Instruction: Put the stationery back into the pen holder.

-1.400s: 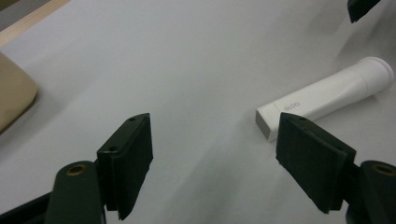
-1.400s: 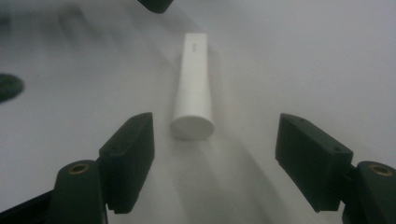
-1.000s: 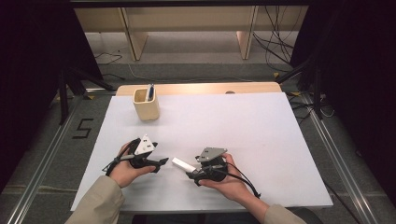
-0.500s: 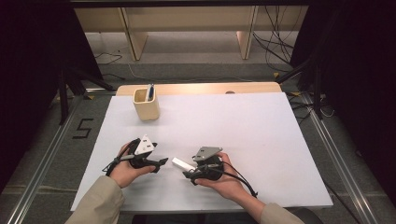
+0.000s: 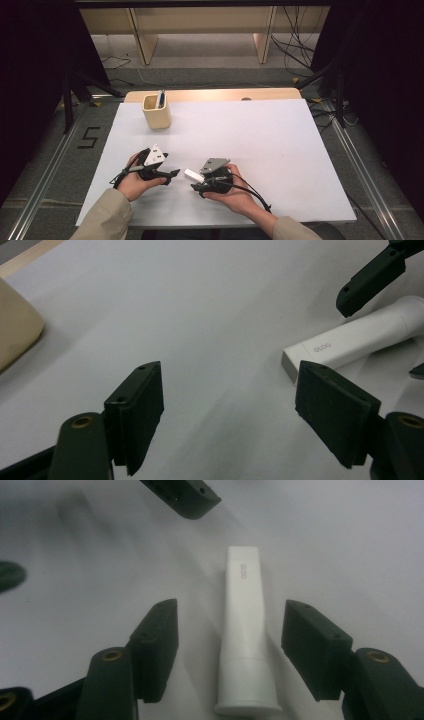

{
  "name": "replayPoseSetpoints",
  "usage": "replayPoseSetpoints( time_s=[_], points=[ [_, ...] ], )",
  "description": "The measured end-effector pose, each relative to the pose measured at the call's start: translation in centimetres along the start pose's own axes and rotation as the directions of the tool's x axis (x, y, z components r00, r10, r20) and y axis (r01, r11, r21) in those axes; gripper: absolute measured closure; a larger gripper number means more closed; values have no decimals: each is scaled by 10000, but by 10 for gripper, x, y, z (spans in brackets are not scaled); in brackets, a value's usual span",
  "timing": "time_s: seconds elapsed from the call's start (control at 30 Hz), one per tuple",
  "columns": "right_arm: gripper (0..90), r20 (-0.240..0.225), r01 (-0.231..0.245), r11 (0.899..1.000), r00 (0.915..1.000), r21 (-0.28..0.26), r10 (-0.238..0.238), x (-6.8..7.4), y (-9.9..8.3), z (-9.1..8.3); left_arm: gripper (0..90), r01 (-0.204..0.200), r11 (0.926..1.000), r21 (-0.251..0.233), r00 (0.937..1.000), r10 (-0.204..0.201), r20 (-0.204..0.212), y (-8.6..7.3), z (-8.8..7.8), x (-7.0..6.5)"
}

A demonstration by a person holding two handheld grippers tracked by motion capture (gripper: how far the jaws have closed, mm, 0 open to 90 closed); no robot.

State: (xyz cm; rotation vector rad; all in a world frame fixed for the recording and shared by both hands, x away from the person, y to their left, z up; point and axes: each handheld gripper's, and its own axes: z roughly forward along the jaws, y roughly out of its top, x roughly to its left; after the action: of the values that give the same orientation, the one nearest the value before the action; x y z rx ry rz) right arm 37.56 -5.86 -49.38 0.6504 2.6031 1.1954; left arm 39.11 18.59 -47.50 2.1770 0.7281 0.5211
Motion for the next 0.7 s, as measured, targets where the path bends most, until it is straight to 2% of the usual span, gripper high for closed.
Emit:
replayPoseSetpoints(
  time_s=[0.27,0.7],
  points=[
    [466,78,-151,9998,9999,89,150,-1,3,6,271,-20,10000,-4,10000,20,-5,0,0,1],
    [546,220,17,9996,9998,296,-24,-2,5,13,271,-9,10000,7,10000,9,18,0,0,1]
  ],
)
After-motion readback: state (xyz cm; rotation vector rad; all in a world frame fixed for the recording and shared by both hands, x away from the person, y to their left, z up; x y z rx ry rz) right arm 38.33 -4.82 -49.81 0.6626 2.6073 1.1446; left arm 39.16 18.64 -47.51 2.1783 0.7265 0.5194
